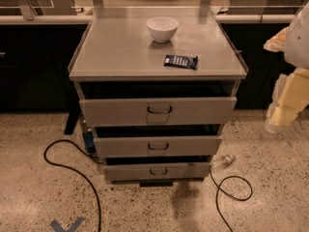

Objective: Open bottom drawer

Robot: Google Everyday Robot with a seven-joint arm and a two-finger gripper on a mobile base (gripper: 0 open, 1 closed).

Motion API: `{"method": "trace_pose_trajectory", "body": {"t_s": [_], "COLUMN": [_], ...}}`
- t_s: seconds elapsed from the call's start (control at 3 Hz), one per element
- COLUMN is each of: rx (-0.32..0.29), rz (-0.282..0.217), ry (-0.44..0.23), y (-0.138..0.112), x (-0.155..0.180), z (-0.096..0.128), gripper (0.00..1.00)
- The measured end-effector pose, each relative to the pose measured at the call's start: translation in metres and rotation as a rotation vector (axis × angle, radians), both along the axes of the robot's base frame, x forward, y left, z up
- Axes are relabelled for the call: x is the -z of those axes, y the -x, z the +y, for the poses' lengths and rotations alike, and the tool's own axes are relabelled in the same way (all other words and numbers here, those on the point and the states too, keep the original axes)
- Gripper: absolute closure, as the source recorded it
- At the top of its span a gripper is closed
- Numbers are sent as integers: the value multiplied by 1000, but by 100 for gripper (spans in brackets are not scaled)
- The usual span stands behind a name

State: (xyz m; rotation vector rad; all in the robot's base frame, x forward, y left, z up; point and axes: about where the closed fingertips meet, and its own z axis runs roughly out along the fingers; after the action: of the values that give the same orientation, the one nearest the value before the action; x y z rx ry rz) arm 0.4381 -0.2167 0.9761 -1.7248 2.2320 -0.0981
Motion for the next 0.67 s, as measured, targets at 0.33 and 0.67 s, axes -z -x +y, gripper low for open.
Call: {"method": "trace_pose_trajectory", "body": {"t_s": [0.33,0.67], "rx": [-9,-49], "rz": [-14,-50], "ry": [-2,-6], "y": [1,12], "x": [0,19], "z": [2,11], "gripper": [0,0]}}
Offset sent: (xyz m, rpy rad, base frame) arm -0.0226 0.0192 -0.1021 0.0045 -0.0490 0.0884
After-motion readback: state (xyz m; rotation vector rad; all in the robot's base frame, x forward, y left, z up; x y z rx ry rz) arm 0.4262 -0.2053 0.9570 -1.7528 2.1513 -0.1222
